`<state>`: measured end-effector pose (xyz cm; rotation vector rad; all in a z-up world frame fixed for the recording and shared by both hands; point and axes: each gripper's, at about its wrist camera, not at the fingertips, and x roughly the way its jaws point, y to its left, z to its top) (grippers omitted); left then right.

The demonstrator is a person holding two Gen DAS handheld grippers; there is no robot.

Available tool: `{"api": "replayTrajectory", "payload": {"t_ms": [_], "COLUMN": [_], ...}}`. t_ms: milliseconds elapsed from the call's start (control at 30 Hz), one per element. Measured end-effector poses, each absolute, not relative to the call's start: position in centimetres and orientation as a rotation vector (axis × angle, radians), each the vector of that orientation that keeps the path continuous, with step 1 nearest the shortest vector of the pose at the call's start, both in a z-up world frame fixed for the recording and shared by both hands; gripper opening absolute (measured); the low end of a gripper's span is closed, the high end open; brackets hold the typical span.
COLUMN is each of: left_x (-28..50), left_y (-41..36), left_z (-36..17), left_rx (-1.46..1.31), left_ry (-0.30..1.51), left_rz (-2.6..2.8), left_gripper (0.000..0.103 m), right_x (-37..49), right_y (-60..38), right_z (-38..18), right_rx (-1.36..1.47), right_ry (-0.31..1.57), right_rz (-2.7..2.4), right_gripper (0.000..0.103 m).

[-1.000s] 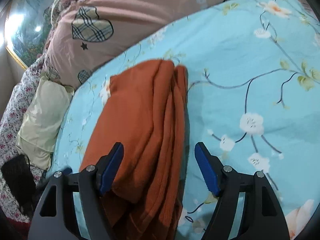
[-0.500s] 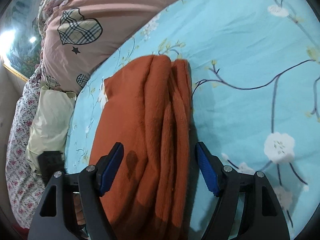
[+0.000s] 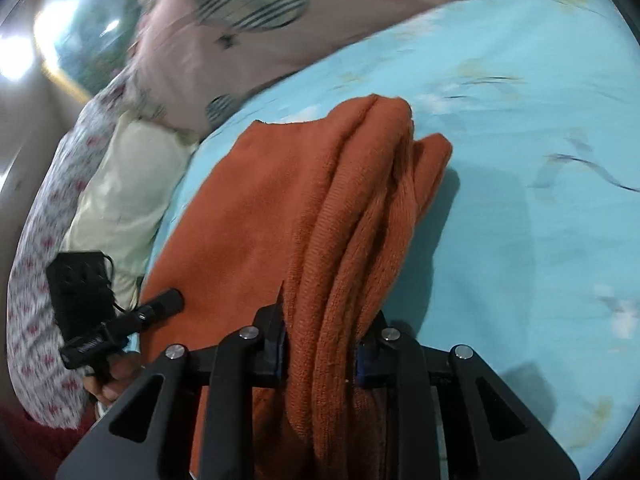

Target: Fold small clothes

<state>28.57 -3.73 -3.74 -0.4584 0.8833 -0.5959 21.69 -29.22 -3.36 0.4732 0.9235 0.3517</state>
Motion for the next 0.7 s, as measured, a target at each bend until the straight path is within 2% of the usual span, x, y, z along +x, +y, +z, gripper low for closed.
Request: {"api": "replayTrajectory", "payload": {"t_ms": [233, 433, 533, 567, 633, 700], "left_x": [24.0, 23.2, 23.0, 22.9, 22.7, 22.3], "left_y": [4.2, 9.1, 10.0, 10.1, 10.0, 9.8], "left_z": [-1.1, -4.5, -6.7, -7.1, -7.0, -6.6], "left_rx": [-0.37, -0.406, -0.408, -0.411, -0.397, -0.367], "left_ry": [0.814, 0.871, 0.893, 0.893, 0.898, 0.9], "left_rz": [-0.429, -0.315, -0.283, -0.273, -0.239, -0.222], "left_gripper": [0.025, 0.026, 0.032, 0.036, 0.046, 0.047], "right_x": [25.4, 27.0, 26.9, 26.7, 26.5, 26.0], "right_y": [-20.9, -18.5, -19.0, -19.2, -19.4, -20.1], "right_z": [-5.0, -7.9, -8.2, -8.0, -7.4, -6.4], "right_rx": [0.443, 0.413, 0.424, 0.412, 0.378, 0.349], "right_ry": [0.928, 1.005, 1.021, 1.025, 1.035, 1.013], "right_rz": [0.483, 0.458, 0.442, 0.429, 0.379, 0.327], "right_gripper": [0.026, 0.027, 0.037, 0.04, 0.053, 0.054]}}
